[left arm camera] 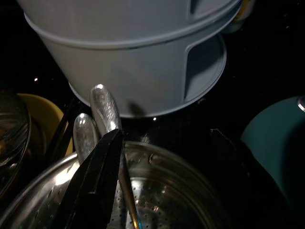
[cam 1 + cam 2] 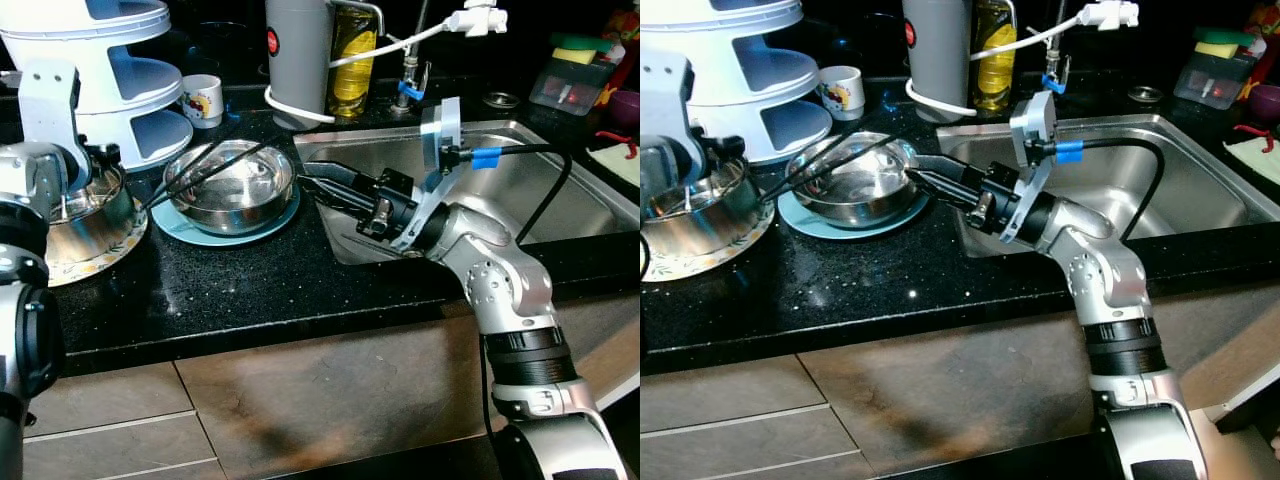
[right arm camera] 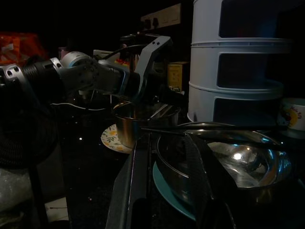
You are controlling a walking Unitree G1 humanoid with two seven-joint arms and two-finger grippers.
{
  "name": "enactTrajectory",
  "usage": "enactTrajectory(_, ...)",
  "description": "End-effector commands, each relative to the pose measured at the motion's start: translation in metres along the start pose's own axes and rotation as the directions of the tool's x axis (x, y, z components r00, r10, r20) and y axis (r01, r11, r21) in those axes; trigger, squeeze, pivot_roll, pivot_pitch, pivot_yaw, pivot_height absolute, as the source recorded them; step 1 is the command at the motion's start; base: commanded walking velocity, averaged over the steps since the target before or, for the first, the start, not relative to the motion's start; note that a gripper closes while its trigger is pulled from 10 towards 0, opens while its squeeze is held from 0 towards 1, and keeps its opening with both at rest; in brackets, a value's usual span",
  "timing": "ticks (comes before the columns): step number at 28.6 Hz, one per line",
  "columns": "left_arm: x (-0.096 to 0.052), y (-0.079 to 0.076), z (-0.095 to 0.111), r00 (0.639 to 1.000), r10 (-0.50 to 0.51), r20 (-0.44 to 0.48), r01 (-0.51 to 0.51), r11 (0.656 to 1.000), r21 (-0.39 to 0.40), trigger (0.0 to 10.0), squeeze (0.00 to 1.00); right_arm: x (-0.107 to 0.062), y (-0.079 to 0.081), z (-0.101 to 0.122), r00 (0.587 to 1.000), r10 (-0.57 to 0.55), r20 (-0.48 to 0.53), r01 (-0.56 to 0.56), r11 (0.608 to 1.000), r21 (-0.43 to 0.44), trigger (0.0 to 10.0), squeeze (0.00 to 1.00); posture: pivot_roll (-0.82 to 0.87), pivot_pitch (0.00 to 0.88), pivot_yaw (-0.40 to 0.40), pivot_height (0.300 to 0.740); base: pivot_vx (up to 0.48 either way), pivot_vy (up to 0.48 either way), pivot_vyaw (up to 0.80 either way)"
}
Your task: Kitchen organization
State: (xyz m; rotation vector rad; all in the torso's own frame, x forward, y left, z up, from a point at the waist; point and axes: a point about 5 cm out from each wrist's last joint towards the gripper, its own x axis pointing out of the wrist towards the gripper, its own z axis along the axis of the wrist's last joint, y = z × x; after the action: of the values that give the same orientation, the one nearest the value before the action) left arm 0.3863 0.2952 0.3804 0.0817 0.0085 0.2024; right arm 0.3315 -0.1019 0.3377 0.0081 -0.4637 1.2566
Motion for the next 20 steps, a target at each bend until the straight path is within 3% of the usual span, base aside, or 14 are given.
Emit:
enactTrajectory(1,-0.005,0.008,0.011,1.000,0.020,0.014,-0.020,1.000,-0.009,10.0,0.00,0.002,0.001,0.003,1.000,0.023,-0.012,-0.023,1.000,-0.010,10.0,0.00,0.04,0.231,0.000,0.740,0.000,0.000,0.00)
enactTrajectory(11,-0.009,0.012,0.012,0.999,0.011,-0.030,-0.011,1.000,-0.009,10.0,0.00,0.002,0.000,0.003,0.999,0.030,-0.016,-0.031,0.999,-0.013,10.0,0.00,0.04,0.231,0.000,0.740,0.000,0.000,0.00)
enactTrajectory(20,-0.015,0.028,0.002,0.993,0.050,-0.106,-0.055,0.998,-0.044,10.0,0.00,0.001,0.000,0.004,0.999,0.038,-0.028,-0.038,0.999,-0.012,10.0,0.00,0.04,0.228,0.004,0.740,0.000,0.000,0.00)
